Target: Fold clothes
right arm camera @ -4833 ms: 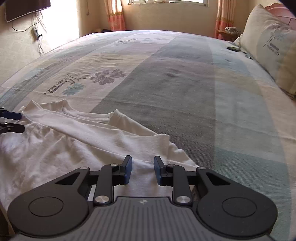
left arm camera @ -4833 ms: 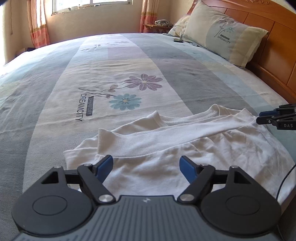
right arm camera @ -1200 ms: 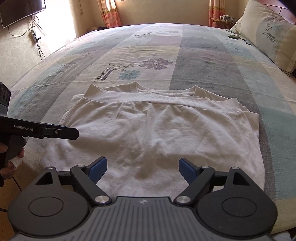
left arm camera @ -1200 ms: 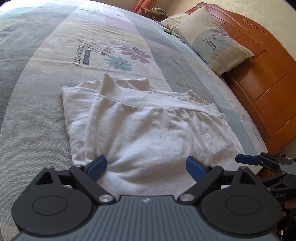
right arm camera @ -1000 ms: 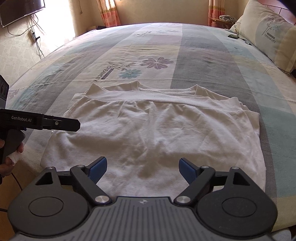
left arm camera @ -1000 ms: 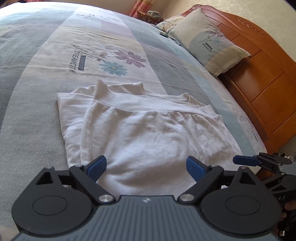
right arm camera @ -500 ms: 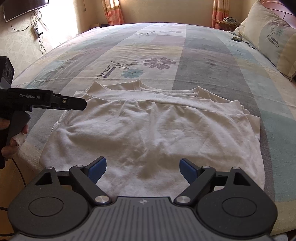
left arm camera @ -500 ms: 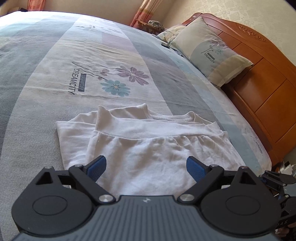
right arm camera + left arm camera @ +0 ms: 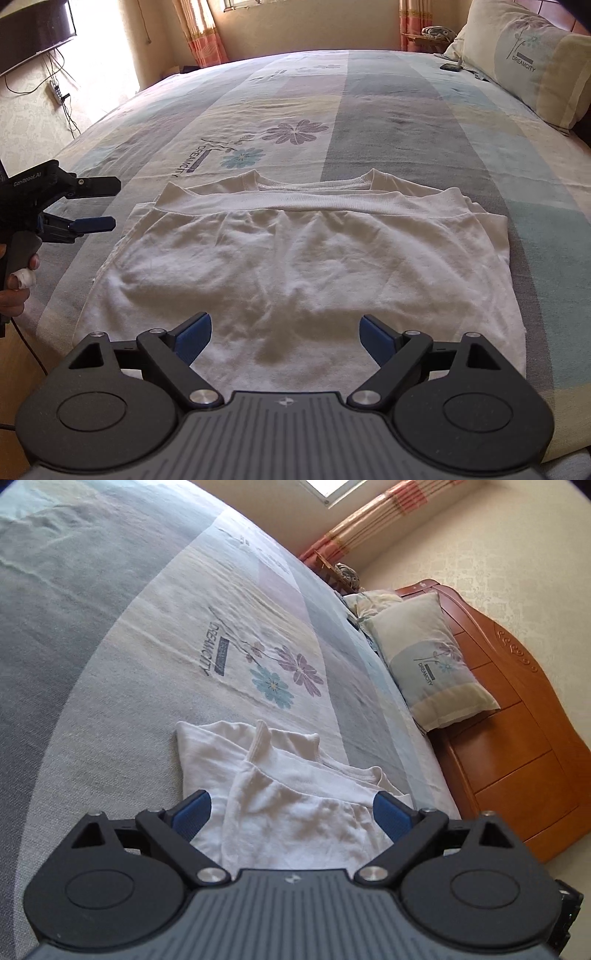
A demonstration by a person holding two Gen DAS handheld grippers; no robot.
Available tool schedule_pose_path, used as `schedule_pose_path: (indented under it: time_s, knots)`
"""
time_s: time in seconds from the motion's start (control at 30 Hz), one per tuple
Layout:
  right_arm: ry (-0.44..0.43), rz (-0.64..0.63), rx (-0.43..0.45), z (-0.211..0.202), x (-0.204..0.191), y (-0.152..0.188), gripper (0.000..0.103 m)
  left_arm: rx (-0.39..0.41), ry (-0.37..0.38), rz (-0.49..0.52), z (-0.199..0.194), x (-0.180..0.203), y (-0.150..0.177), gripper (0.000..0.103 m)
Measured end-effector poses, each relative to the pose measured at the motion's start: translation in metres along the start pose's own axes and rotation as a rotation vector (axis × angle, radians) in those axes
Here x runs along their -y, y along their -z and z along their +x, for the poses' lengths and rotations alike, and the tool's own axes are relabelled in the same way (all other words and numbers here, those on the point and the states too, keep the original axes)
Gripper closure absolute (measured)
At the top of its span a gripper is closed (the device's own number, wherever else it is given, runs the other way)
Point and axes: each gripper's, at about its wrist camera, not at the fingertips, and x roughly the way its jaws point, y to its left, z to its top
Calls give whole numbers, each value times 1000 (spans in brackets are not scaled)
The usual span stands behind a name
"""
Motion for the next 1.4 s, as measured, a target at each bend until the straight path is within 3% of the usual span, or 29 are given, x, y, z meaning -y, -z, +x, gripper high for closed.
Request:
schedule_pose_path:
  time_s: [0.27,0.63,0.87,0.97,1.2,1.4]
  knots:
    - [-40,0,-4,5,0,-1,9,-122,65,-159,20,-34,10,8]
    - [-26,2,-18,5,1,2,9,-113,122,-129,61,-26,-16,4]
    - [-33,-46,-28,5,-7,5,7,-200,196,-97,41,-23,13,4]
    - [-40,-63,-40,7,-10,8,7,-231,175,-30,46,-15,13,4]
    - [-58,-66,-44,8,-16,14,7,-192,190,-43,70,-12,-3,1]
    - [-93,-80,-52,11,-22,17,7,-273,253,-51,52,-15,18,1]
